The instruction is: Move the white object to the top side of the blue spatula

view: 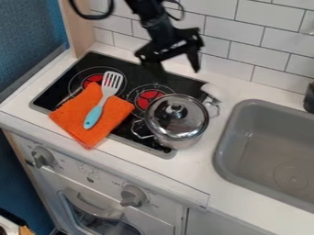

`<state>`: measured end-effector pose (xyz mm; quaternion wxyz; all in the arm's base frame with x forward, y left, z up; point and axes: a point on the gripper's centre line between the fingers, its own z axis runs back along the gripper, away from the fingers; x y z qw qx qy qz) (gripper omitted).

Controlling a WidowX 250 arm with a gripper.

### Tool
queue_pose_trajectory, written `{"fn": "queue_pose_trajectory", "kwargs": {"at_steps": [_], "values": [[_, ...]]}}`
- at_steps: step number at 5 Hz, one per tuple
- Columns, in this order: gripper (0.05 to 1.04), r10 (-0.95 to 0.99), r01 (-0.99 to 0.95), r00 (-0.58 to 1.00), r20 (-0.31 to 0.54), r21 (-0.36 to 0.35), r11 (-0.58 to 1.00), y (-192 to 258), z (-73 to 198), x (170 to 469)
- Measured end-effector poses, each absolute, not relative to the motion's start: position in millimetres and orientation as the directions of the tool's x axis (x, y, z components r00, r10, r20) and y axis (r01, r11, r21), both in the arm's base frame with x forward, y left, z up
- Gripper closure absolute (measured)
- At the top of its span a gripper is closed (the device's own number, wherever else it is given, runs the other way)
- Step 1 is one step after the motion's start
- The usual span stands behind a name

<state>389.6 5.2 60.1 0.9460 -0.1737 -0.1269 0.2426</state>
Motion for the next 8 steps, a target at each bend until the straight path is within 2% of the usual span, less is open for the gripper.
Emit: {"fn": "queue_pose_trajectory", "kwargs": {"at_steps": [2,3,5,7,8], "values": [[0.083,0.491,-0.410,0.862,0.125,-0.399,0.820,-28,40,427],[0.083,0.496,-0.429,0.863,0.095,-0.378,0.820,-31,23,434],[0.107,0.496,-0.445,0.866,0.070,-0.347,0.826,-32,11,433],[0.648,0.479,-0.429,0.875,0.062,-0.357,0.830,-41,8,429],[0.685,0.478,-0.428,0.876,0.064,-0.352,0.832,-40,7,429]]}}
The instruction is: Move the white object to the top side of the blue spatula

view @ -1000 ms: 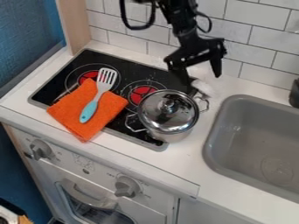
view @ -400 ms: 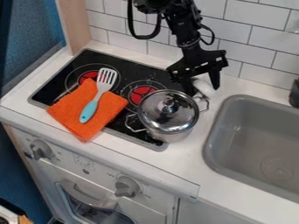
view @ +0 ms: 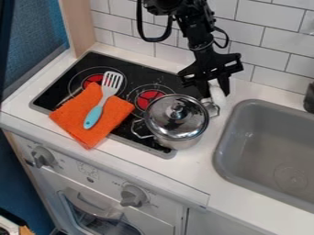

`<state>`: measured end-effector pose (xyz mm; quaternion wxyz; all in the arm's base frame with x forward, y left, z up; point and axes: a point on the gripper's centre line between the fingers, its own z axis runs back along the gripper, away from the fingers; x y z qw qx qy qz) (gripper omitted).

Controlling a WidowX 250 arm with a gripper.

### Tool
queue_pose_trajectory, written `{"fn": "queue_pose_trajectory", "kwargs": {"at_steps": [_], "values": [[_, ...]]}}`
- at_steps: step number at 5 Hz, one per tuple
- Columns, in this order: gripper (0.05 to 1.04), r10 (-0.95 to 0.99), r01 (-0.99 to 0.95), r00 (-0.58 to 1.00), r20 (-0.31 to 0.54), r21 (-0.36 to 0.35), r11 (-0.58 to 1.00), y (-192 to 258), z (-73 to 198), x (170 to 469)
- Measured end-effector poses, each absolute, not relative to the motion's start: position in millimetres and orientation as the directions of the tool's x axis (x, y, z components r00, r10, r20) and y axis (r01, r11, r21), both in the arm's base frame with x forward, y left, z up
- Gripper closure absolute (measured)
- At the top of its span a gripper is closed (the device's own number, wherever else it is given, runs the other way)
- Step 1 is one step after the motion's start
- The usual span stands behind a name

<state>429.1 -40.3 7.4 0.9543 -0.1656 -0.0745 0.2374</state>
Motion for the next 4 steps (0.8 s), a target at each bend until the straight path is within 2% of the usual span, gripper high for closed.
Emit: {"fn": "queue_pose_trajectory", "kwargs": {"at_steps": [2,3,4], "values": [[0.685,0.522,-0.471,0.850,0.075,-0.337,0.815,-18,13,427],[0.685,0.570,-0.499,0.815,0.110,-0.368,0.785,6,38,426],[0.685,0.617,-0.546,0.779,0.109,-0.365,0.754,34,42,423]]}}
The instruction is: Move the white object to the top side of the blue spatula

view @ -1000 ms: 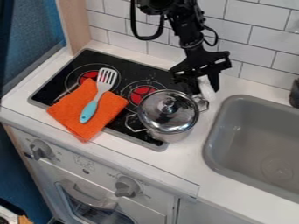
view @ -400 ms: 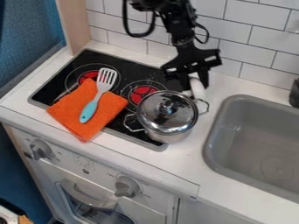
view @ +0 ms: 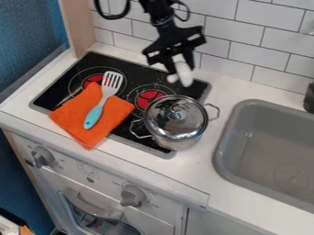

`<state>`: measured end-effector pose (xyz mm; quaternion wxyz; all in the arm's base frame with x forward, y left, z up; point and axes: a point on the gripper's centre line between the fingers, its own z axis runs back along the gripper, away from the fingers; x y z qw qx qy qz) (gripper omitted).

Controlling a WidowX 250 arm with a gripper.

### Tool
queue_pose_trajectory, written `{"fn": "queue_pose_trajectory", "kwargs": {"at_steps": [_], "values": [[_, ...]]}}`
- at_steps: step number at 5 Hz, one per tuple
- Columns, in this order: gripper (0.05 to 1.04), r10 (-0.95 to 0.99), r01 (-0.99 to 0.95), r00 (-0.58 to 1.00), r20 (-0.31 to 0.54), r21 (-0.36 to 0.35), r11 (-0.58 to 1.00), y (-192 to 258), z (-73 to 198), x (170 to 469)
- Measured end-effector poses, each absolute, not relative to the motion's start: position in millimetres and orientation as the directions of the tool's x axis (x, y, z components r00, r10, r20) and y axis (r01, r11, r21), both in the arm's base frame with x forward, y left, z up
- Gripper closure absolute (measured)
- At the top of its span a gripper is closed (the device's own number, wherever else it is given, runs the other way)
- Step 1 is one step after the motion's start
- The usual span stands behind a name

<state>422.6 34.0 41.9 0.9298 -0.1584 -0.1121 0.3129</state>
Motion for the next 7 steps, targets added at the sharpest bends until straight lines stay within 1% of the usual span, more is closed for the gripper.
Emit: {"fn": "queue_pose_trajectory", "kwargs": {"at_steps": [1,2,3,4,5,6,7], "values": [[0.685,0.643,-0.585,0.757,0.115,-0.320,0.745,61,39,416],[0.686,0.666,-0.621,0.731,0.150,-0.258,0.740,96,43,412],[0.686,0.681,-0.640,0.706,0.195,-0.239,0.731,122,46,420],[0.686,0.686,-0.651,0.703,0.188,-0.218,0.727,133,35,430],[0.686,0.696,-0.671,0.689,0.204,-0.186,0.718,149,30,435],[0.686,0.705,-0.688,0.681,0.196,-0.158,0.709,158,22,431],[0.650,0.707,-0.695,0.683,0.186,-0.135,0.706,159,19,426]]}}
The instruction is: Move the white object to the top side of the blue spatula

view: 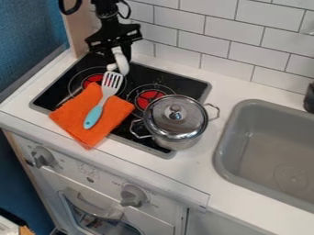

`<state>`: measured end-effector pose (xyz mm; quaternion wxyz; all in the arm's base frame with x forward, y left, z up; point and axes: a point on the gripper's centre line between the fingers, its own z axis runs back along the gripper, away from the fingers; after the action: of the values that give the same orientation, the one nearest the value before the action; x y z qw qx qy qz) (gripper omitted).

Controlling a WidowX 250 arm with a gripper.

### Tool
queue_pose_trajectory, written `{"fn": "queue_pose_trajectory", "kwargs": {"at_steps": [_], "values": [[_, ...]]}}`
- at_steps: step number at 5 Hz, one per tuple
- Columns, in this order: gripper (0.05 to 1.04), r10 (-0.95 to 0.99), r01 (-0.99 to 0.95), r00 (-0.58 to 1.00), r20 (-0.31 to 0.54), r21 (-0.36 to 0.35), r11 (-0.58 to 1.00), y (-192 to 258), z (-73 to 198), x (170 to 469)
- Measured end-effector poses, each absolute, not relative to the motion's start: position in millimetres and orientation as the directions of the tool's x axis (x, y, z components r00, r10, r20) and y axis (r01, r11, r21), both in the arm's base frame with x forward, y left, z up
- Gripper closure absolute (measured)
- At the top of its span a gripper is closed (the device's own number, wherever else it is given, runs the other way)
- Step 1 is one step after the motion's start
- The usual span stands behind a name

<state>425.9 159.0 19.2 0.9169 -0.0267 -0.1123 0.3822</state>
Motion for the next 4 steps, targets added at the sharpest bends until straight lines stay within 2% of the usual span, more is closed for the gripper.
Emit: {"fn": "queue_pose_trajectory", "kwargs": {"at_steps": [1,2,4], "values": [[0.347,0.707,-0.697,0.689,0.162,-0.121,0.707,158.3,17.2,421.0],[0.098,0.717,-0.705,0.681,0.149,-0.129,0.697,165.6,15.6,415.9],[0.083,0.727,-0.712,0.668,0.155,-0.147,0.686,166.4,24.3,412.6]]}}
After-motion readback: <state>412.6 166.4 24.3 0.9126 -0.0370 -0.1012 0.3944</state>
